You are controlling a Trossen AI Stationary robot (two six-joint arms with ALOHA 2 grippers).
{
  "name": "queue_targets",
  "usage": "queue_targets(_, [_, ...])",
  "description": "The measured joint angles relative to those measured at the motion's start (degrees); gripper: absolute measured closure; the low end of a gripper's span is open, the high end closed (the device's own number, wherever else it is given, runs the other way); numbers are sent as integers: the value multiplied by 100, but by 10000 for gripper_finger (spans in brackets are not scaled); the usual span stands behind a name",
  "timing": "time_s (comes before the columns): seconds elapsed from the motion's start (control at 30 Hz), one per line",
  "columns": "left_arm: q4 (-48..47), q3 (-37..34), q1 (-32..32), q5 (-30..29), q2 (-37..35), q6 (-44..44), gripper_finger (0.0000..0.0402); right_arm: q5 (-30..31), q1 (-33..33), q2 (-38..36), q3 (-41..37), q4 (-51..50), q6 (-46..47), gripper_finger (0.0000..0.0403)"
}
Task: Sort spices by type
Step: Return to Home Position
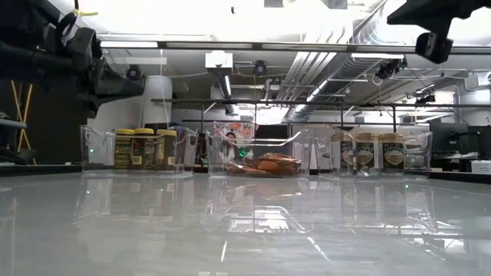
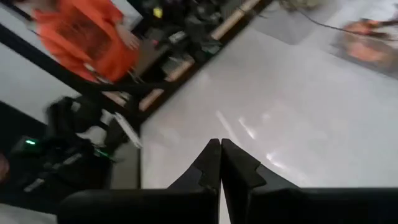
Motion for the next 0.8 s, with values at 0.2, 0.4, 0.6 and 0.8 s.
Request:
queue_targets(0.2, [-17,0,0,-4,0,0,401,-294,-24,-188,-1464,2627,-660,403])
queue_targets(0.4, [-20,0,0,-4,0,2,401,-329,-297,-392,-2424,4010,-1466,403])
queue_targets(0.6, [-20,0,0,-4,-14,4,401,-702,-642,-540,-2970,4765,-1813,403])
queue_targets(0.8, [-22,0,0,-4,-26,4,401,-1228,-879,-544,-3051,4380,-2132,403])
